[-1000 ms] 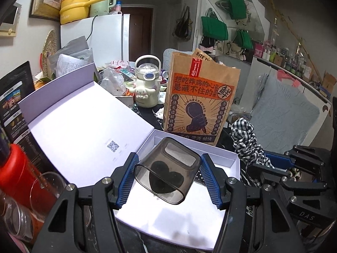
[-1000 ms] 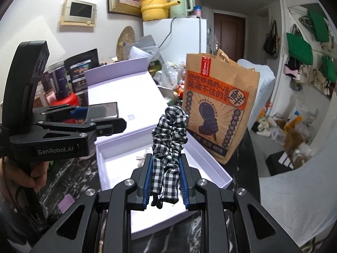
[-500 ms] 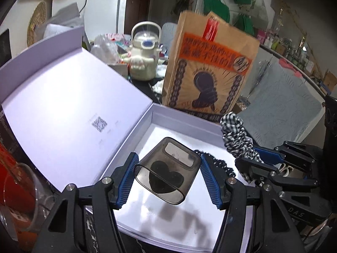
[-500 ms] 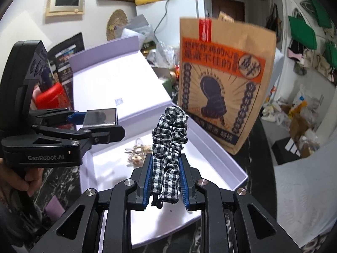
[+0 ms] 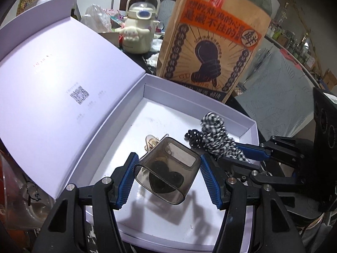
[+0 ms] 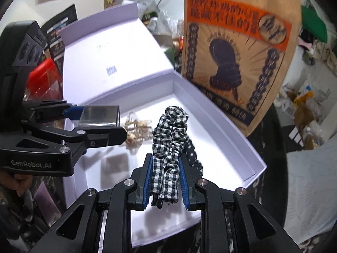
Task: Organize rigid objects
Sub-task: 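Lower the gingham scrunchie into the box with the right tool while the left tool lowers the grey case in, then open both tools to release the scrunchie and grey case inside the box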
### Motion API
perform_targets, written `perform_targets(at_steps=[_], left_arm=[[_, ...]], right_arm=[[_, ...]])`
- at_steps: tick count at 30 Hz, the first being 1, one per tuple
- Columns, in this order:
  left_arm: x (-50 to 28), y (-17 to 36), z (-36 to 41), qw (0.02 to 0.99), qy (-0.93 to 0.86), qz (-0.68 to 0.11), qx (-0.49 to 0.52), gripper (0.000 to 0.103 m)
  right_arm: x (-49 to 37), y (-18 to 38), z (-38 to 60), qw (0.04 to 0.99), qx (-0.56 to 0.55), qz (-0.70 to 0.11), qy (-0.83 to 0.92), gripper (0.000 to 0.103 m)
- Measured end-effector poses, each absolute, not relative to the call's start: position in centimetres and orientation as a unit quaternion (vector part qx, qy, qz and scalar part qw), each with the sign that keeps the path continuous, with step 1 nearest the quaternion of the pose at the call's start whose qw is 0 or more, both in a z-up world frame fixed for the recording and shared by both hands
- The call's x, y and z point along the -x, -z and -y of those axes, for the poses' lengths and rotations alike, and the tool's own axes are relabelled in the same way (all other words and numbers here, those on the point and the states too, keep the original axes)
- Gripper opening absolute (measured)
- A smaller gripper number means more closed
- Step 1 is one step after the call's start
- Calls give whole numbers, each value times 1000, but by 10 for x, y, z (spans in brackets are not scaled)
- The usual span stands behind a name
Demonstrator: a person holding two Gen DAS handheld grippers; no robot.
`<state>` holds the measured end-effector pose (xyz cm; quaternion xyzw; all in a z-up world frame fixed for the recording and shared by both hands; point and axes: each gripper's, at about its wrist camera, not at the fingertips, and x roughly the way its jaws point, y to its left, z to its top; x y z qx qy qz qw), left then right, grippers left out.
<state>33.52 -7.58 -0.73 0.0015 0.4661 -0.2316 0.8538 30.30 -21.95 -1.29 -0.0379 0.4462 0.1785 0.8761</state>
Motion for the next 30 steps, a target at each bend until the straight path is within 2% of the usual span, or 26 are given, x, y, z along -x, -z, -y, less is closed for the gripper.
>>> perform_targets(at_steps=[20,23,27,30], left_arm=[[-358,49,82,826,214,-522,-9,60],[-360,52,83,825,215,-523,-8,60],[-361,54,87,825,213,-523,-19,60],[-362,55,89,825,209,-525,-21,60]], right_arm=[[-307,40,201,853,84,-485,-174,26],[-307,40,199,853,84,-486,-173,31],[-307,37,197,854,85,-485,-169,51],[-307,37,200,856,83,-483,-162,51]])
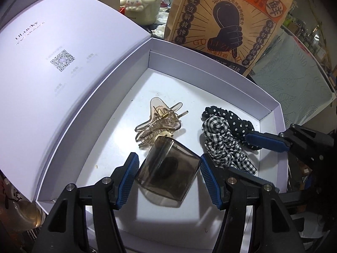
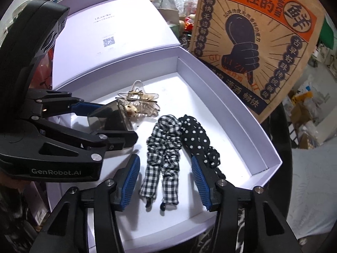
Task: Organize rigid objects
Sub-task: 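Open both tools to release the scrunchie and grey case inside the box, then withdraw both tools from the box toward the cream claw clip and purple card box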
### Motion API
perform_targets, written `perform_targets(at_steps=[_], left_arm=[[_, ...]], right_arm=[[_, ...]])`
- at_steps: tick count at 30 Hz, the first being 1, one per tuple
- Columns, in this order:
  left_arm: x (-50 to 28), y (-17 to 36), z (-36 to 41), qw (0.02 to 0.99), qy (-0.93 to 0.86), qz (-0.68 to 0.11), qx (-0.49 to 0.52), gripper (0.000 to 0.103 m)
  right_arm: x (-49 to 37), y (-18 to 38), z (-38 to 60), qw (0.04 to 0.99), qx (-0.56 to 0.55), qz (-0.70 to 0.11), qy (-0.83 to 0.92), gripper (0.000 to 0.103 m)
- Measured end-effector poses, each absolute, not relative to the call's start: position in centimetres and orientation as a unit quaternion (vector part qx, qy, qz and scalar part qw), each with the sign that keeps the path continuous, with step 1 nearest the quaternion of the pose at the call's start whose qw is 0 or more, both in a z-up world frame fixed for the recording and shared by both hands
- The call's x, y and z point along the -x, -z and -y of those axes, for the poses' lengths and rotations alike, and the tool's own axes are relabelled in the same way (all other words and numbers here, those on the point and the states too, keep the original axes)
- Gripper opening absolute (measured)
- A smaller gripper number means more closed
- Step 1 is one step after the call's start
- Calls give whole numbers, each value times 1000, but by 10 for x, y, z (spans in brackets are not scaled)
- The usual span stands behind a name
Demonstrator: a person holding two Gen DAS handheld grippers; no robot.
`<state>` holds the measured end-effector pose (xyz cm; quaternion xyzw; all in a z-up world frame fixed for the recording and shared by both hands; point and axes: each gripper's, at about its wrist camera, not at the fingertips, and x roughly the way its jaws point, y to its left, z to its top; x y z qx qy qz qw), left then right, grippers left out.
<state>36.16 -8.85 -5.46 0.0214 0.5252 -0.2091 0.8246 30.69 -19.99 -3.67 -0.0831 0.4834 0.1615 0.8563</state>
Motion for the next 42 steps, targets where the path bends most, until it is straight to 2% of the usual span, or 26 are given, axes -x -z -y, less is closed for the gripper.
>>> perform_targets(at_steps=[8,22,24,25,31,36,42], left_arm=[[-356,53,97,830,195,-522,-41,60],[-338,20,100,854,184,-484,-58,61],[-336,15,98,854,179,-485,-60,72],[-333,11,96,856,175,-483,-59,73],[-324,-4,86,865,167,-471,-53,76],[-311,-20,81,874,168,-454,-50,90],[-298,-36,74,883,165,-437,-46,92]], right_arm=[[-302,30,213,863,77,-476,-149,51],[-285,5,224,878,70,-457,-125,51],[-282,2,226,879,70,-455,-122,51],[-282,1,226,880,70,-454,-120,51],[-272,-12,225,887,74,-441,-115,51],[-263,-25,223,894,74,-427,-112,51],[-249,-40,220,902,76,-410,-110,52]])
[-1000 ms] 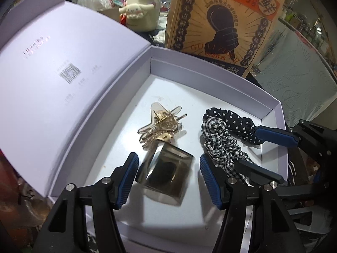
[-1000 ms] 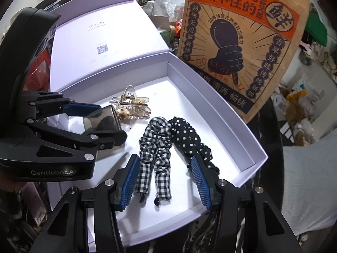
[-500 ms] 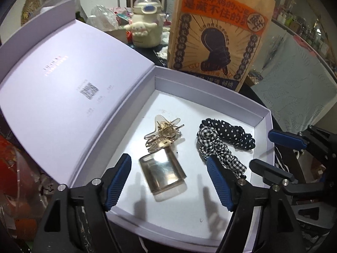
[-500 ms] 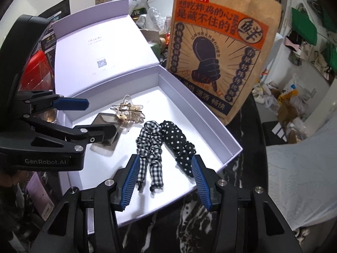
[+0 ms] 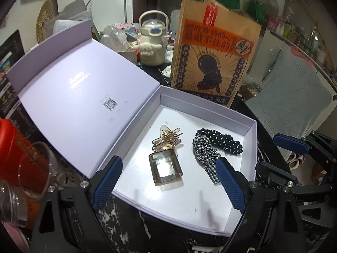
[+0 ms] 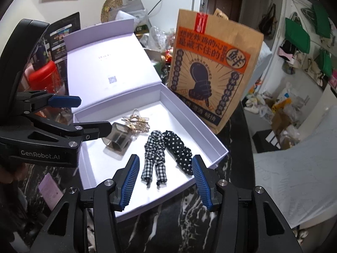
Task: Organize rigid objects
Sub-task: 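Withdraw both tools from the box toward the cream claw clip and purple card box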
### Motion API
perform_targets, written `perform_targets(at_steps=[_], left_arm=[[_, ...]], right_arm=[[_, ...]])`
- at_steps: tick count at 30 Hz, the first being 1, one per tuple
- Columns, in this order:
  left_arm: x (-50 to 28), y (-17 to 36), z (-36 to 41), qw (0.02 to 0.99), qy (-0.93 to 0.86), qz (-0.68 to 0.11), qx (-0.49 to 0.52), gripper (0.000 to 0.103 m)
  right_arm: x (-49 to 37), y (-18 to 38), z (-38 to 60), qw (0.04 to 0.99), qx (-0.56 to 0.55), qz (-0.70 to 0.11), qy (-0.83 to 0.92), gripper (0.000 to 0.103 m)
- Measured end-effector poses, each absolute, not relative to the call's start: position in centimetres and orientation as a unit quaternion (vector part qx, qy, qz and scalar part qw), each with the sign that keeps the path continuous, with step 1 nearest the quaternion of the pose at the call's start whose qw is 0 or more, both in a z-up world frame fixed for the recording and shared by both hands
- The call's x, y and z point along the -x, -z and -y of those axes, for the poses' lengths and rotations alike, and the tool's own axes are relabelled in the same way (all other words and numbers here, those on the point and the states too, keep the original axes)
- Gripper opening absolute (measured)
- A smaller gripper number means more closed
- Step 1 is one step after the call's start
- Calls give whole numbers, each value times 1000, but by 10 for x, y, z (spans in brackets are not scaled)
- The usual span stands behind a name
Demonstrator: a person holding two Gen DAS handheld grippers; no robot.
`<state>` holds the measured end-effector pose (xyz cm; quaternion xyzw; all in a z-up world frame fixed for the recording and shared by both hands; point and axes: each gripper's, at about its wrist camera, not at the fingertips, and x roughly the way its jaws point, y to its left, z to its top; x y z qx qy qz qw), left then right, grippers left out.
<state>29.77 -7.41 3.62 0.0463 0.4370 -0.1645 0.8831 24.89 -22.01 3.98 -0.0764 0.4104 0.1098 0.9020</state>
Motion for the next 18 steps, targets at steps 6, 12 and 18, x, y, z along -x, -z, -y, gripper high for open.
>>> perform_targets(at_steps=[6,12,18], left_arm=[[-282,-53,69,894,162,-415,-50,103],[-260,-76,64,905,162,-390,-53,103],[-240,-94,62,914,165,-366,-55,103]], right_arm=[[-232,-57,217,910,78,-391,-108,56],[-213,-74,215,920,74,-368,-109,60],[-194,-92,214,930,77,-344,-107,63]])
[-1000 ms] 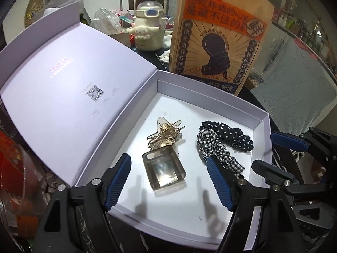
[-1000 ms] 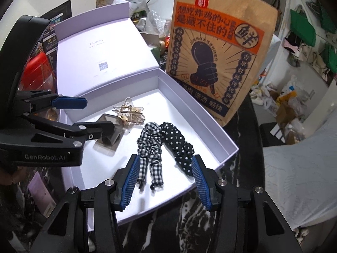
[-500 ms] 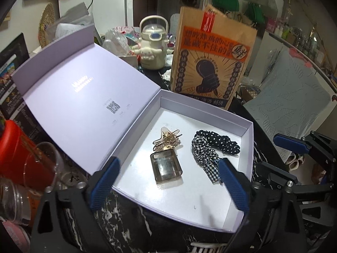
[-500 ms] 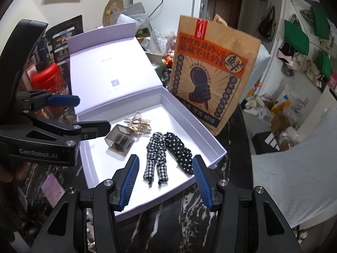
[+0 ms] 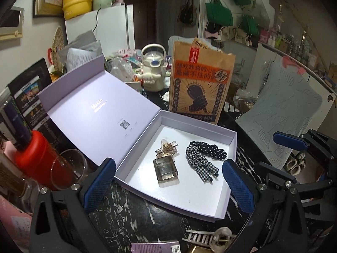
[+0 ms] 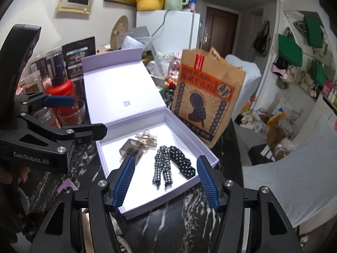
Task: Organize rigid objects
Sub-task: 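Withdraw both tools from the box toward the cream claw clip and purple card box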
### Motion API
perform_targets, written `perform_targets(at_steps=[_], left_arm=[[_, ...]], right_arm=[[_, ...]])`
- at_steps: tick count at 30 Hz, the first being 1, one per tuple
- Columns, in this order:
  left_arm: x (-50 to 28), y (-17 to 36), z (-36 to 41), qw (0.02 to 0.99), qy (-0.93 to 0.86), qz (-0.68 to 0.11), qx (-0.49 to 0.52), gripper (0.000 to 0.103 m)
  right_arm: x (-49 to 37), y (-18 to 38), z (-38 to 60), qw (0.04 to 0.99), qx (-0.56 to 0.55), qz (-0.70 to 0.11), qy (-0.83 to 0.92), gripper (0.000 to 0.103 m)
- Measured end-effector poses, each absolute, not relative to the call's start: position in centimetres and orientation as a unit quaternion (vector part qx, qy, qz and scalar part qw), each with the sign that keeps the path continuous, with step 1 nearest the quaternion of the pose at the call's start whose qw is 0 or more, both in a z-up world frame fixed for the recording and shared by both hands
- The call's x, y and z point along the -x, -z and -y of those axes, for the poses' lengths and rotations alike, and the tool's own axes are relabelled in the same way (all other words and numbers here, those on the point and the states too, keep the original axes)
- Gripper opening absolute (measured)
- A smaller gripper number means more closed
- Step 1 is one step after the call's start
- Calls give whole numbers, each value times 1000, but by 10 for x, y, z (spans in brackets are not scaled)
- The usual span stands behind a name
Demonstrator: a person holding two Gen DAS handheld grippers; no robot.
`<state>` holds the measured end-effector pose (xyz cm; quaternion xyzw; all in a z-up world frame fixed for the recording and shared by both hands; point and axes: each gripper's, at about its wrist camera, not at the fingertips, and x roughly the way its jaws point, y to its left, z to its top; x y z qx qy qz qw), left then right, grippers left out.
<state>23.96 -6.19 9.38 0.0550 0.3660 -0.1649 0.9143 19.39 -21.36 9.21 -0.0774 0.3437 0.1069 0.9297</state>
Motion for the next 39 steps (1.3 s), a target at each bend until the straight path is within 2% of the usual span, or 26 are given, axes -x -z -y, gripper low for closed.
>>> perform_targets(at_steps=[3,14,39], left_arm=[[-230,-101,61,918,165,-357,-57,103],[-191,-115,56,925,167,-335,-66,103],[-131,-77,30,913,183,-361,-46,103]], right_arm=[[-184,-100,214,934,73,-332,-107,68],[-150,-112,217,942,63,-312,-109,76],[-84,-70,219,936,16,-332,-117,76]])
